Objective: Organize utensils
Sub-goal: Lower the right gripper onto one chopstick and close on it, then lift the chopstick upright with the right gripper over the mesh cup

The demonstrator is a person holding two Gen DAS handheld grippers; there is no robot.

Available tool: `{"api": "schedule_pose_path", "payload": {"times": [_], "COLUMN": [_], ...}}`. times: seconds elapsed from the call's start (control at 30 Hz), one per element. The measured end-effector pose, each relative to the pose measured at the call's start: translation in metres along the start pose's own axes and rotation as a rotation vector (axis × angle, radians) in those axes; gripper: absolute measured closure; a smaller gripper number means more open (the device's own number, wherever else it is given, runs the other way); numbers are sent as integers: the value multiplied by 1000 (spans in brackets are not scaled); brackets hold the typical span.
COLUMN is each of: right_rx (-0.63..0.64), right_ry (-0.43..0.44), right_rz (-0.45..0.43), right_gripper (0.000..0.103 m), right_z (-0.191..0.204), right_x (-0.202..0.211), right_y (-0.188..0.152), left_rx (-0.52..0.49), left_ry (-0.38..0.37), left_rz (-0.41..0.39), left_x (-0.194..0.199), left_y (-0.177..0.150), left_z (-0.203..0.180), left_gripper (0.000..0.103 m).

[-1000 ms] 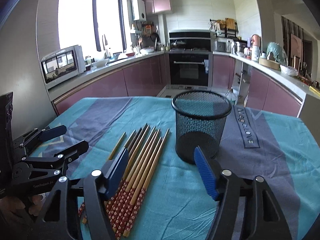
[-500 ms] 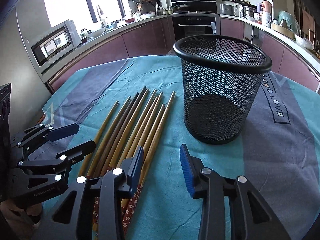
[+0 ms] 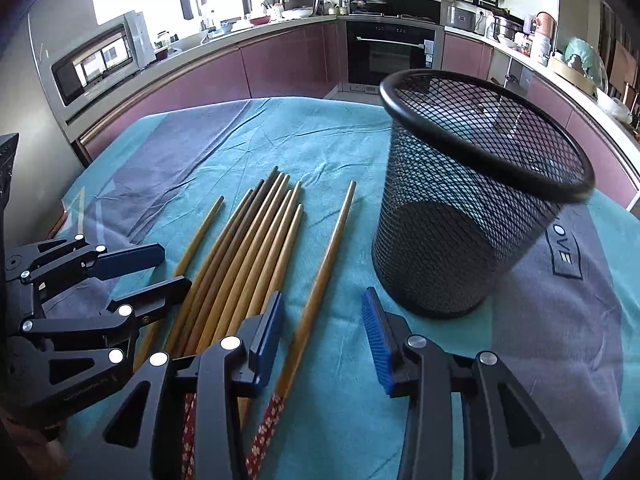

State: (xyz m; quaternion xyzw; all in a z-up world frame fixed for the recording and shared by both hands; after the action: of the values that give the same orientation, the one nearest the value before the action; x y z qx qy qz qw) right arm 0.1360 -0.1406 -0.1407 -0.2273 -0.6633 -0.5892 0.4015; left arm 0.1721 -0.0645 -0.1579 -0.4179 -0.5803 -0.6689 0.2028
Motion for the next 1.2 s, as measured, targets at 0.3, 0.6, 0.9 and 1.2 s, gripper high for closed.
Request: {"api": "schedule_pose_path", "payload": {"times": [0.3,0.6,0.9,1.2], "right_rx": [-64,-100,-93,-91], "right_ry": [53,172,278,295], "right_rz": [-1,-46,-198,-354], "right_gripper": [95,97,98,98], "right_z": [-12,-15,-16,-31], "right_x": [1,23,80,131], "right_y": [1,-2,20,44], "left_rx": [44,105,123,106], "left_ry": [-27,-48,-183,-287], "left_rz": [-1,-30,-147,-305], "left_x": [-1,13,71,145], "left_y": [9,0,24,55], "left_z": [-1,5,13,8], "left_gripper": [93,96,96,96]}}
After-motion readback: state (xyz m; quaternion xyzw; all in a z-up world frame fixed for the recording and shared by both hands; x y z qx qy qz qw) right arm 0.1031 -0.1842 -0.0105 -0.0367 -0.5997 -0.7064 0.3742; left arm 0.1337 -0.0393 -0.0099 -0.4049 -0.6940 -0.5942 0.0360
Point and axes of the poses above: each gripper's, at about its wrist camera, not at the fingertips, and x roughly against the way its jaws point, z to its left, y to its top, the point moved 6 cm from there along -x, roughly the way its jaws point, and after that the axes turned 2 degrees about -y, right-handed, at the moved point
